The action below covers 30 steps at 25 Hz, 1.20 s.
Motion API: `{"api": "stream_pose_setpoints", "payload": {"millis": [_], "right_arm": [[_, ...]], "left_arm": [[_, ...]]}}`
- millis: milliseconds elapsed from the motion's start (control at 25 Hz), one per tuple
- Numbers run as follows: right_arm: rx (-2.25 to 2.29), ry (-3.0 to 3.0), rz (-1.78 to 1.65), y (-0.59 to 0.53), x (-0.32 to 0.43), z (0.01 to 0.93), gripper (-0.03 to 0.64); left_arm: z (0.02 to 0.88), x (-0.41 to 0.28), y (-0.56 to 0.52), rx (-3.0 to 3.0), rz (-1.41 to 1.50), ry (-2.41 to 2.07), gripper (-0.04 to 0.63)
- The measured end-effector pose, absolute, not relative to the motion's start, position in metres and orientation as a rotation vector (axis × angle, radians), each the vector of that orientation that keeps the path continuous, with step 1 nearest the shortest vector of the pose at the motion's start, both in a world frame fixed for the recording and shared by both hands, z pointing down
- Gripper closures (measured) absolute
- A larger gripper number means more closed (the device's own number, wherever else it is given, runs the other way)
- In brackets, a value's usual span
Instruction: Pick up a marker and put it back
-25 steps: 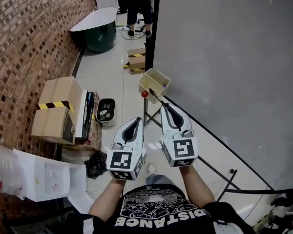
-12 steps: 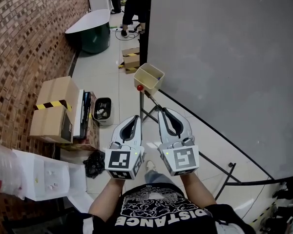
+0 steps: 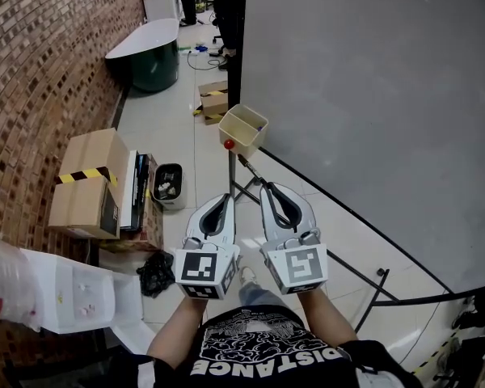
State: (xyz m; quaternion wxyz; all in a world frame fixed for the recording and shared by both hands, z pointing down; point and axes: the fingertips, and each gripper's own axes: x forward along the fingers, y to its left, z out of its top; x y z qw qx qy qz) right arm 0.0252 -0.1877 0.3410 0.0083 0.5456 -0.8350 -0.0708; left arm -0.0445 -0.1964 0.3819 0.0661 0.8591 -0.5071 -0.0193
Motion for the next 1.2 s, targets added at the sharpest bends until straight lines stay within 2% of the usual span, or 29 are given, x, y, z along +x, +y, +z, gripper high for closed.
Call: {"api": "stream_pose_setpoints", "payload": {"millis": [1200], "right_arm": [[1.696,-2.576,-0.187,-0.264,0.032,0.36,0.588]], "left_arm": [[0.386,-0.047,-0.25,2.558,-0.071,-1.559,0.589]]}}
